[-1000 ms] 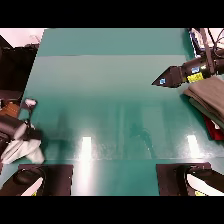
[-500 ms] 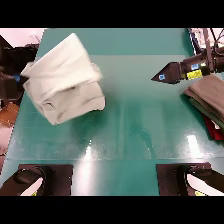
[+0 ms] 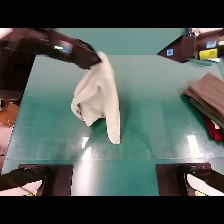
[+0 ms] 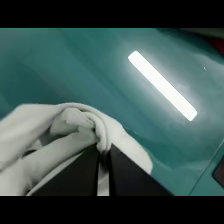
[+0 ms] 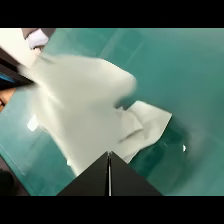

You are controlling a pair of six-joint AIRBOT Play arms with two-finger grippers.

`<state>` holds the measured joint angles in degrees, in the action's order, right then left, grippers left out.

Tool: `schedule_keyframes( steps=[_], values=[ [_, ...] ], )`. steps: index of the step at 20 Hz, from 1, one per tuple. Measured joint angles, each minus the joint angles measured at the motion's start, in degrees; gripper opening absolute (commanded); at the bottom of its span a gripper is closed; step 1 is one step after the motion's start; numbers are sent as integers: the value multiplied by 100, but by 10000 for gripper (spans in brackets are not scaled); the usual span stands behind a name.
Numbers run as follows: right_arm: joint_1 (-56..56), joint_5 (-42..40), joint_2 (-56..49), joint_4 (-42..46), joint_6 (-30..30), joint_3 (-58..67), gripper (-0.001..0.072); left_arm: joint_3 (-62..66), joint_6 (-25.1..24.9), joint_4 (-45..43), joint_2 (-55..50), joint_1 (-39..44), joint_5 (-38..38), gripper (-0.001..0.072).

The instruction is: Fold the shirts.

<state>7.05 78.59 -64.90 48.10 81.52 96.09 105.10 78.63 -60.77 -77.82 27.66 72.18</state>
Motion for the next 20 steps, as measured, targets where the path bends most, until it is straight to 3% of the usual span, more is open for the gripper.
schedule_keyframes(
  steps=[1, 2, 3, 4, 11, 15, 20],
  values=[
    [0, -31, 0, 2, 2, 79, 17, 87, -92, 109, -295, 105, -59, 167],
    [0, -42, 0, 4, 2, 131, 17, 153, -195, 195, -544, 195, -83, 534],
    [0, -42, 0, 9, 11, 170, 17, 208, -275, 267, -723, 240, -98, 691],
    [0, -42, 0, 9, 15, 199, 17, 267, -319, 275, -844, 234, -87, 644],
    [0, -37, 0, 13, 15, 264, 17, 114, -109, 199, -896, -916, 1239, 642],
    [0, -37, -20, 13, 13, 267, 17, -1587, -260, 197, -262, -1495, 1272, 643],
    [0, -37, -107, 7, 20, 267, 17, -4022, -835, 173, 363, -1740, 476, 643]
  ],
)
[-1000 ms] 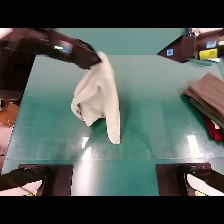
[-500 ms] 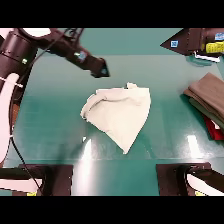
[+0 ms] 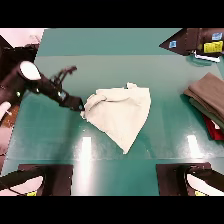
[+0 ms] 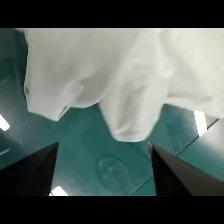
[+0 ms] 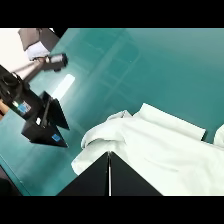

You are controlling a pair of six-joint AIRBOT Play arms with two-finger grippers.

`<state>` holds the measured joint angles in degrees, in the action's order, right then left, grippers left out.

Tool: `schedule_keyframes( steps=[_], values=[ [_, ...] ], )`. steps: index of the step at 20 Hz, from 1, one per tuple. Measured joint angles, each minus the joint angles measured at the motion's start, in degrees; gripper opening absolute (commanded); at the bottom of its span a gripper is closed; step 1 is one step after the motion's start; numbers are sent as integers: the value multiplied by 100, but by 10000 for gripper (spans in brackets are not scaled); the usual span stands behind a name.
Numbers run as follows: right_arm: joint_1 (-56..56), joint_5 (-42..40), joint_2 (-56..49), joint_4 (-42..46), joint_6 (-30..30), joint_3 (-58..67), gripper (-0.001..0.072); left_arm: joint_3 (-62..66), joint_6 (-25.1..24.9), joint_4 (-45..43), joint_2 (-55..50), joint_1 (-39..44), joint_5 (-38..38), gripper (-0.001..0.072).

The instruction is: Fold the shirts.

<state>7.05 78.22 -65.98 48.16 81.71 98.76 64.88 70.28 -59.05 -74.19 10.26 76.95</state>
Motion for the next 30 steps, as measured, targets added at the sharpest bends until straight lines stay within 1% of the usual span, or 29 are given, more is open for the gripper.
schedule_keyframes(
  steps=[3, 7, 11, 12, 13, 14, 16, 18, 21, 25, 26, 27, 28, 30],
  values=[
    [0, 11, -31, -4, 46, 0, 17, -927, -247, -2, 109, -39, -863, 642],
    [0, 42, -44, -4, 81, 0, 17, -1416, -378, 109, 129, -59, -1882, 642],
    [0, 66, -44, -4, 101, 0, 17, -1552, -494, 439, -15, -61, -2413, 641],
    [0, 72, -44, -4, 107, 0, 17, -1565, -525, 555, -81, -61, -2479, 553],
    [0, 74, -44, -4, 105, 0, 17, -1574, -549, 651, -140, -61, -2527, 186],
    [0, 83, -44, -4, 107, 0, 17, -1569, -570, 728, -181, -59, -2559, 32],
    [0, 125, -44, 20, 105, 0, 17, -1473, -601, 752, -225, -61, -2553, 25],
    [0, 271, -44, 170, 105, -4, 17, -1169, -605, 625, -240, -68, -2282, 24],
    [0, 564, -9, 422, 103, -293, 17, -407, -601, 103, -125, -66, -1659, 25],
    [0, 581, 79, 855, 98, -1327, 23, 750, -595, -719, 295, -66, -1001, 25],
    [0, 479, 83, 933, 96, -1644, 116, 986, -592, -855, 393, -66, -911, 25],
    [0, 339, 61, 1003, 94, -1943, 375, 1172, -590, -957, 463, -66, -826, 26],
    [0, 186, 13, 1045, 83, -2194, 497, 1331, -590, -1032, 520, -68, -754, 25],
    [0, -125, -153, 1080, 74, -2625, 496, 1521, -586, -1152, 584, -66, -647, 25]
  ],
)
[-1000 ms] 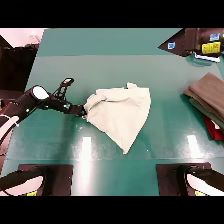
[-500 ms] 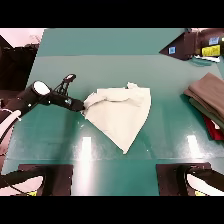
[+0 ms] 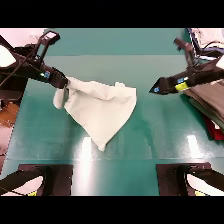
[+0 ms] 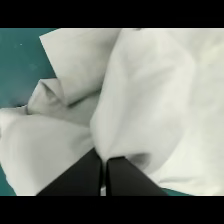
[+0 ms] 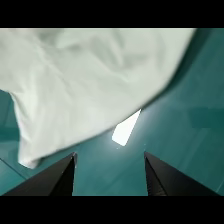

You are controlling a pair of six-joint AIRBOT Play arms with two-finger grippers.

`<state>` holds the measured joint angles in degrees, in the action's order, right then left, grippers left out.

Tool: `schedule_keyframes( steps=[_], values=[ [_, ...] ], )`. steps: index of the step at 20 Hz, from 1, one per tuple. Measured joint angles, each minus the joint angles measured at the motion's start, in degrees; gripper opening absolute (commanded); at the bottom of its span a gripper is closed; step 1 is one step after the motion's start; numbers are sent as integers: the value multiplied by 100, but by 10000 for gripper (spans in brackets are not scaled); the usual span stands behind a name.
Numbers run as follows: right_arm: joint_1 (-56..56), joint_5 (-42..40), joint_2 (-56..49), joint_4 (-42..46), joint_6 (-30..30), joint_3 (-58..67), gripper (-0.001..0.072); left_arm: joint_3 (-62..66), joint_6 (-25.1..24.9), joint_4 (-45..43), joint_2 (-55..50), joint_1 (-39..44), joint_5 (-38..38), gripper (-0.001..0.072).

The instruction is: Fold the shirts.

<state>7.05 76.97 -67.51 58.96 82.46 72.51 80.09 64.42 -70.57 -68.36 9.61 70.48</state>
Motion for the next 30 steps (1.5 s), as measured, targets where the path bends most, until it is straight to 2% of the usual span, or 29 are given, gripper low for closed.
schedule_keyframes(
  steps=[5, 13, 14, 15, 16, 17, 18, 20, 24, 27, 30],
  values=[
    [2, -721, -876, -120, -61, -525, 497, 173, 11, -125, 59, -2, 142, 25],
    [33, -1917, -2365, -1740, -678, -640, 476, 208, 13, -164, 70, -2, 330, 26],
    [57, -1978, -2487, -1958, -798, -640, 429, 208, 15, -164, 70, 0, 341, 26],
    [94, -2052, -2588, -2166, -922, -640, 427, 208, 17, -164, 70, 0, 354, 26],
    [142, -2153, -2651, -2334, -1023, -640, 303, 208, 17, -164, 70, 0, 358, 25],
    [199, -2245, -2706, -2461, -1123, -640, 111, 208, 20, -164, 70, 0, 369, 26],
    [249, -2312, -2739, -2538, -1217, -640, 16, 208, 22, -164, 70, -2, 380, 25],
    [306, -2430, -2763, -2662, -1368, -640, 14, 210, 26, -166, 70, 0, 466, 25],
    [122, -2459, -2140, -2715, -1519, -640, 13, 428, 164, -492, 232, 0, 531, 25],
    [-356, -2457, -1058, -2669, -1556, -590, 12, 1005, 278, -962, 479, 0, 651, 25],
    [-876, -2173, 105, -2267, -1397, -114, 12, 1563, 297, -1196, 719, 7, 898, 25]
  ],
)
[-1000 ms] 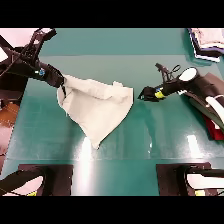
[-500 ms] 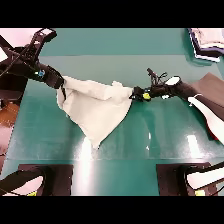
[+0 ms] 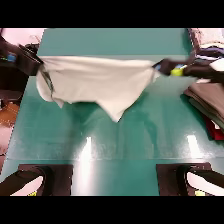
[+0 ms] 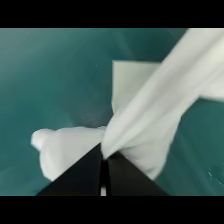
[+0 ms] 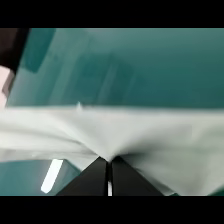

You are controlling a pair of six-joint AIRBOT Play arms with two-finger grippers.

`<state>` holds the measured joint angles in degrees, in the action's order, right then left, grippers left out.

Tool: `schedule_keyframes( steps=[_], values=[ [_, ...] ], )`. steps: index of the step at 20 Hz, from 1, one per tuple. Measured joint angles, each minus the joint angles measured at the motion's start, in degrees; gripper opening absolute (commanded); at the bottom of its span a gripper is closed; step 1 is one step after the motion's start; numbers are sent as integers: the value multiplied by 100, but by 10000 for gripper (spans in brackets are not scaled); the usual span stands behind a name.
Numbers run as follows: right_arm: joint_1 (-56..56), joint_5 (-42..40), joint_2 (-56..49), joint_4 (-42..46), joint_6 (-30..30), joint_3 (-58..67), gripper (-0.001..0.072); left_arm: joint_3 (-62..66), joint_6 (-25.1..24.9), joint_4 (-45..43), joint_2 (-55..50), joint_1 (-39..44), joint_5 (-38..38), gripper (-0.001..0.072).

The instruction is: Fold the shirts.

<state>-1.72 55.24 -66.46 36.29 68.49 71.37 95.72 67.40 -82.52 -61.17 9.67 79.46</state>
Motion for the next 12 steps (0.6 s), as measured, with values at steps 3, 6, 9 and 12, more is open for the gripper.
schedule_keyframes(
  steps=[3, 6, 9, 12],
  values=[
    [-302, 544, 844, 494, 286, 826, 12, 382, 20, 2, 212, 0, 472, 25],
    [-415, 1104, 1473, 1021, 651, 1641, 12, 577, 151, 319, 450, 0, 942, 25],
    [-457, 1596, 1873, 1814, 1113, 2378, 12, 817, 317, 977, 695, -2, 1283, 25],
    [-476, 2203, 1950, 2553, 1552, 3018, 12, 986, 391, 1580, 804, -2, 1377, 25]
  ],
)
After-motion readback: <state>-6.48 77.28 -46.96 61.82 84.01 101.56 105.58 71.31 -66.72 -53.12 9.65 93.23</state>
